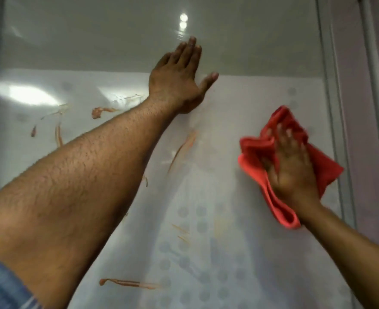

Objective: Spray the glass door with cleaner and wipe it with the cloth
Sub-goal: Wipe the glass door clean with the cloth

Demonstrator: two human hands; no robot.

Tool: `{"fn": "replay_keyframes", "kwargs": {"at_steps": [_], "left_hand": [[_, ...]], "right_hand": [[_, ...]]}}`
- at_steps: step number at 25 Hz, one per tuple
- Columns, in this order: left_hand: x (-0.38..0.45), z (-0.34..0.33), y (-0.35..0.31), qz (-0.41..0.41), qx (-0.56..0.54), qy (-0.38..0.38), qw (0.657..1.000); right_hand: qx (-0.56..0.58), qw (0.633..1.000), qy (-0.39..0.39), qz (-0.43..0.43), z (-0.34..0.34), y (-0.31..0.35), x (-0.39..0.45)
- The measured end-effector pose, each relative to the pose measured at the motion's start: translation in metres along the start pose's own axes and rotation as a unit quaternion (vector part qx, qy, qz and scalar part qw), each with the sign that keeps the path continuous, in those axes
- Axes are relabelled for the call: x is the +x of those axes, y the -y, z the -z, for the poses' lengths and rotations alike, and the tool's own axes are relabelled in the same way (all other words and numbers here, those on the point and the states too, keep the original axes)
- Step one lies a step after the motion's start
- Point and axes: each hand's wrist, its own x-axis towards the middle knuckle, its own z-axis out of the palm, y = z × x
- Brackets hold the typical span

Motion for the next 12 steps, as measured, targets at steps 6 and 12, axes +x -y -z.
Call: {"fn": "replay_keyframes", "kwargs": {"at_steps": [6, 12], "left_hand": [[0.007, 0.018, 0.103, 0.023, -0.008, 0.002, 1.000], [-0.019, 0.016, 0.150, 0.023, -0.007, -0.024, 0.999]], "right_hand": [[-0.002, 0.993, -0.028, -0.118, -0.008, 0.044, 0.122], [0.030, 0.978, 0.047, 0.202, -0.028, 0.138, 0.052]]}}
